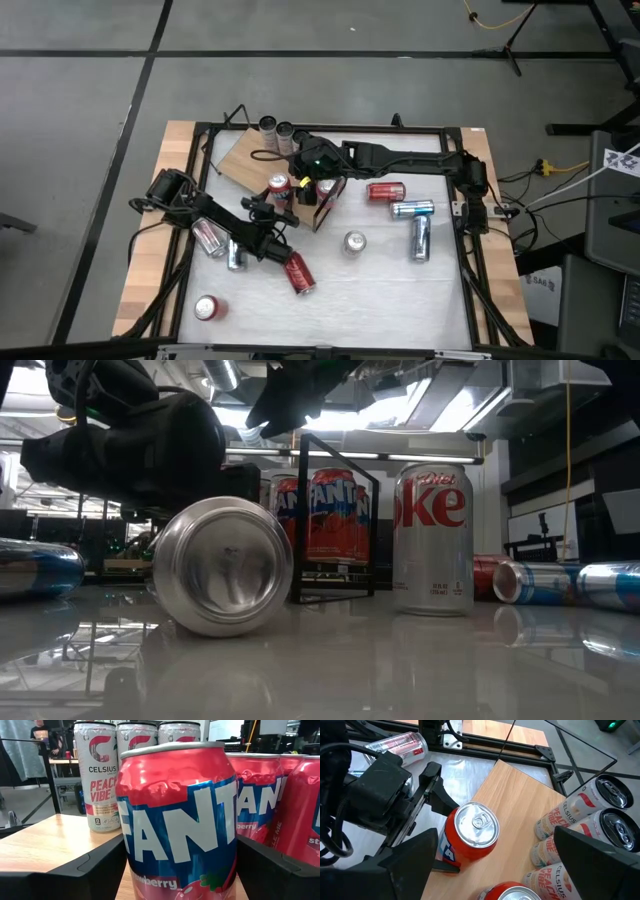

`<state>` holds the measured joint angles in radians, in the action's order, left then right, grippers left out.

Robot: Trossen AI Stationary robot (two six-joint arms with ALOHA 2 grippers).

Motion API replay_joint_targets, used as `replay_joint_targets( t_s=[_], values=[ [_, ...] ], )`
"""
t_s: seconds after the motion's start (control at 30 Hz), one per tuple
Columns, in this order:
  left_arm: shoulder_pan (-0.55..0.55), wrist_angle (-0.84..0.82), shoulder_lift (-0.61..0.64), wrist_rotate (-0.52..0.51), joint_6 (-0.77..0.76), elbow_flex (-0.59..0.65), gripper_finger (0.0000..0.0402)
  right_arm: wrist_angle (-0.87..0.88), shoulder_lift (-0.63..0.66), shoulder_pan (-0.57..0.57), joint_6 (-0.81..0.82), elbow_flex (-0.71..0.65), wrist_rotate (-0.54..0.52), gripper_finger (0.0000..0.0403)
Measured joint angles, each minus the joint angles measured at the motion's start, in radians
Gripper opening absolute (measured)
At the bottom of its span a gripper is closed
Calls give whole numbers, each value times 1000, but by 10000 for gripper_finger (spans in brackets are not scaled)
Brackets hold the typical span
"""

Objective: Pick and place cans onto a shelf
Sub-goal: Put the top red soda can on the shelf and align with the other red soda can

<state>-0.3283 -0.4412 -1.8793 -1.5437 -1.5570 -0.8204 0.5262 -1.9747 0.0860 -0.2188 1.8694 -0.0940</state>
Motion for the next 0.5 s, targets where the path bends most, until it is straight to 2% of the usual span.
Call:
replay_joint_targets(
  t_s=[0.23, 0.5],
  values=[
    [-6, 4, 1, 39, -1, 0, 319, 0, 0, 0, 0, 0, 0, 390],
    [-11, 9, 1, 28, -2, 0, 319, 0, 0, 0, 0, 0, 0, 390]
  ],
)
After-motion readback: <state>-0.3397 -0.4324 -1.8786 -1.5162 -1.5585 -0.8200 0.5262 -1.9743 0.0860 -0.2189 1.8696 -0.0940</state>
